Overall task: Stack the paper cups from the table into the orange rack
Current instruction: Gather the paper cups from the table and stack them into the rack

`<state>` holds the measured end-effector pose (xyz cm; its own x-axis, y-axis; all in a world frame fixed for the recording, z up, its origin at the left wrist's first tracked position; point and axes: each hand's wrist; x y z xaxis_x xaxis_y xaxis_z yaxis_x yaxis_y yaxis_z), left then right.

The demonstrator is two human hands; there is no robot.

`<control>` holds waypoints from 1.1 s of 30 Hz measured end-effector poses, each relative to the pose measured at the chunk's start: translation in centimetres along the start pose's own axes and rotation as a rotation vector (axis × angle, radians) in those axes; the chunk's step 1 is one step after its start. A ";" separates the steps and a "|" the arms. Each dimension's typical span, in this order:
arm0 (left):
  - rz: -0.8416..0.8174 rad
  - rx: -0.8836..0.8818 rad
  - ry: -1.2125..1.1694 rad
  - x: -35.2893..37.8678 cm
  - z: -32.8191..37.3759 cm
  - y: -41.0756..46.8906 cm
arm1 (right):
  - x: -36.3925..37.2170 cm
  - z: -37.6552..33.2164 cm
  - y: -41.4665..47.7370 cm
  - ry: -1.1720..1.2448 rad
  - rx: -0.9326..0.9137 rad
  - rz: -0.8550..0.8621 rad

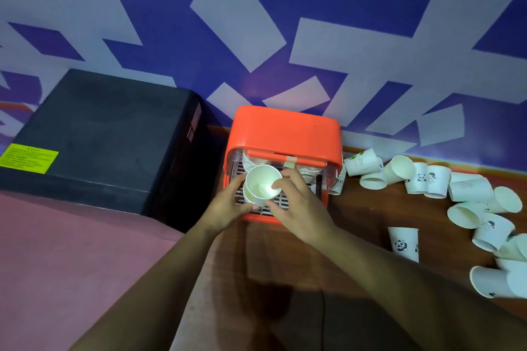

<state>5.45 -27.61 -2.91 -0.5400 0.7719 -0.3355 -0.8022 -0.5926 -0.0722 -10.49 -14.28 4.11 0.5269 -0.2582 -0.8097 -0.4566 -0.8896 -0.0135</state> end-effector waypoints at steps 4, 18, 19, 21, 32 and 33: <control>-0.004 -0.022 -0.013 0.0 -0.2 0.1 | 0.4 -0.1 0.5 -0.090 0.010 0.022; -0.005 0.028 0.009 0.2 -0.4 0.2 | 1.8 0.1 0.4 -0.244 0.088 -0.058; -0.007 0.028 0.001 0.1 -0.3 0.3 | 1.9 0.0 0.5 -0.266 0.100 -0.086; -0.010 0.031 -0.001 0.1 -0.2 0.3 | 2.4 0.1 0.6 -0.301 0.122 -0.150; -0.105 0.012 -0.003 -0.3 -1.7 0.6 | 3.4 1.6 2.2 -0.064 0.254 -0.262; -0.111 0.006 0.015 -0.3 -1.7 0.7 | 3.5 1.7 2.3 -0.053 0.260 -0.268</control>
<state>5.55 -28.66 -4.44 -0.4438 0.8292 -0.3397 -0.8583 -0.5023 -0.1046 -10.87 -16.57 0.29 0.6177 -0.0028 -0.7864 -0.4776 -0.7957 -0.3724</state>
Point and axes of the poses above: each hand's wrist, its own y-axis towards the middle knuckle, its own x-axis out of the palm, z = x × y, and after that the axes turned 14 degrees about x, right-handed
